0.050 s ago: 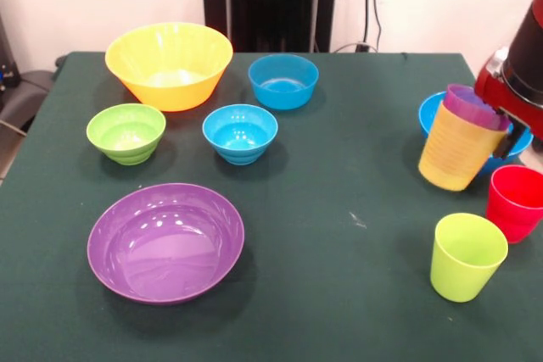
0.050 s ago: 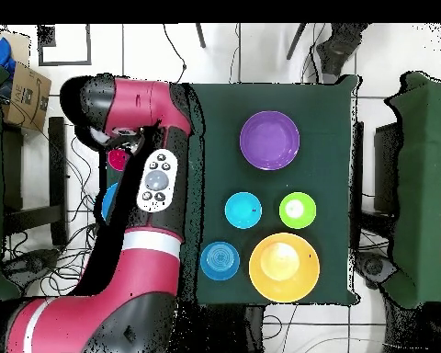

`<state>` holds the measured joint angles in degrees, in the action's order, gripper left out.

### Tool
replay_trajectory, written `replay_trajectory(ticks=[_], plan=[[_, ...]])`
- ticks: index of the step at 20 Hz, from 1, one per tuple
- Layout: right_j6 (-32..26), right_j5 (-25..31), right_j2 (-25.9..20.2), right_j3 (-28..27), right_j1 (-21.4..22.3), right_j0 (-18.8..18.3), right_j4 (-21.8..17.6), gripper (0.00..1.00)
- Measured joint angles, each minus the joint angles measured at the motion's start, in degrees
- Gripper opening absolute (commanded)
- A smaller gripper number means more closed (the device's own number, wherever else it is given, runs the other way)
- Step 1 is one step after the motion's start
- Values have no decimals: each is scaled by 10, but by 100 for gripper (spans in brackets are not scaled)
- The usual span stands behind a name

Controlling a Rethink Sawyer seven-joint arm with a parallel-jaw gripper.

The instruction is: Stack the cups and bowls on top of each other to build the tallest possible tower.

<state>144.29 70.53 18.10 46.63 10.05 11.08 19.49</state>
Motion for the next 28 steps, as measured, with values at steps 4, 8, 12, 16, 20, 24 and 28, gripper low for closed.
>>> replay_trajectory(ticks=[4,8,12,16,20,24,28], plan=[[5,10,0,-23,-17,0,6,0],[5,19,0,-37,-26,0,11,0],[5,26,1,-46,-28,-1,14,0],[5,33,1,-53,-28,-1,19,0],[5,46,2,-62,-28,-1,26,0],[5,62,3,-75,-29,-1,35,0],[5,76,6,-97,-32,-2,42,0]])
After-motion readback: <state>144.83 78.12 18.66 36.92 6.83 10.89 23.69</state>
